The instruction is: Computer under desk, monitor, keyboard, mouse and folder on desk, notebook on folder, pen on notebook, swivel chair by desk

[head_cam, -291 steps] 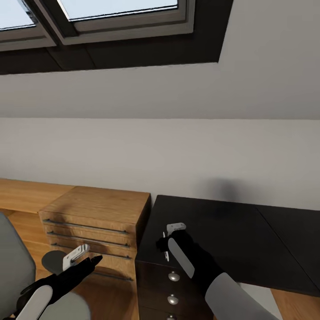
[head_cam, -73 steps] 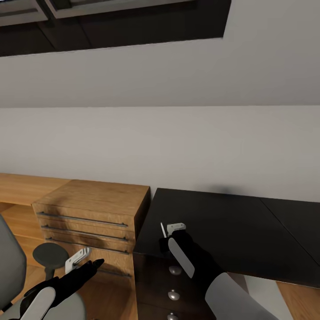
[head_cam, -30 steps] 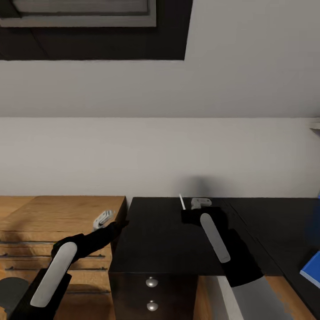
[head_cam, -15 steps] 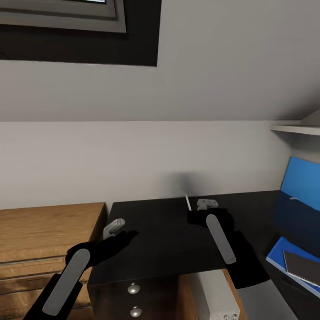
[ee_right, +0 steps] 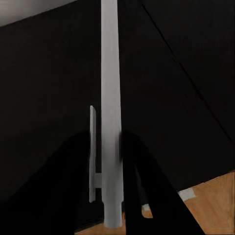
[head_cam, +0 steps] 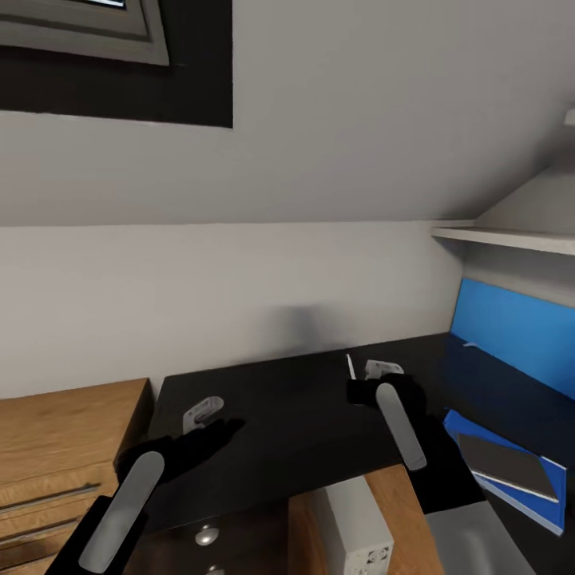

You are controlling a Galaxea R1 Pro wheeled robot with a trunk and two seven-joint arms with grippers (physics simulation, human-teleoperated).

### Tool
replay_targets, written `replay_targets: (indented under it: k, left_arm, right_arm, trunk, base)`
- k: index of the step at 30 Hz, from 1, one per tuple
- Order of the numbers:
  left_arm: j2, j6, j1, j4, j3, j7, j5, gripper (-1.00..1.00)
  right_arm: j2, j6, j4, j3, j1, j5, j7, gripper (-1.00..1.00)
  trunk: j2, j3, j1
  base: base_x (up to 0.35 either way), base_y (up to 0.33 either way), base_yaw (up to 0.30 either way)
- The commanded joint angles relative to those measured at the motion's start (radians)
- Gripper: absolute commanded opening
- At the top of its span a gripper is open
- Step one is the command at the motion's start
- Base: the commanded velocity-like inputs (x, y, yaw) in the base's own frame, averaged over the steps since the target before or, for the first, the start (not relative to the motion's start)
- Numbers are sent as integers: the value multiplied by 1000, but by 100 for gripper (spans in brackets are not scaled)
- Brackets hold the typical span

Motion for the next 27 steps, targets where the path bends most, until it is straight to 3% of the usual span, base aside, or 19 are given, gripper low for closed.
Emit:
replay_targets:
  k: [1, 8, 12, 21, 27]
  left_arm:
    - [0, 0, 1, -2, -2, 10, 5, 100]
    - [-1, 0, 5, -2, -1, 11, -3, 100]
    - [-1, -1, 8, -2, -1, 11, -5, 100]
    - [-1, -1, 10, -2, -1, 11, -6, 100]
    - [-1, -7, 10, -2, -1, 11, -7, 100]
  right_arm:
    - [2, -9, 5, -3, -1, -10, -23, -100]
    - [7, -97, 44, -4, -1, -13, -132, -100]
    - [27, -196, 82, -6, -1, -19, -207, -100]
    - [61, -415, 236, -3, -4, -22, -242, -100]
    - [88, -490, 285, -25, -5, -24, -255, -100]
  trunk:
    - [6, 2, -4]
    - [55, 24, -31]
    - [83, 36, -46]
    - [146, 65, -81]
    - [188, 83, -104]
  base:
    - [0, 0, -299]
    - [0, 0, -299]
    - [0, 0, -299]
    - [0, 0, -299]
    - [0, 0, -299]
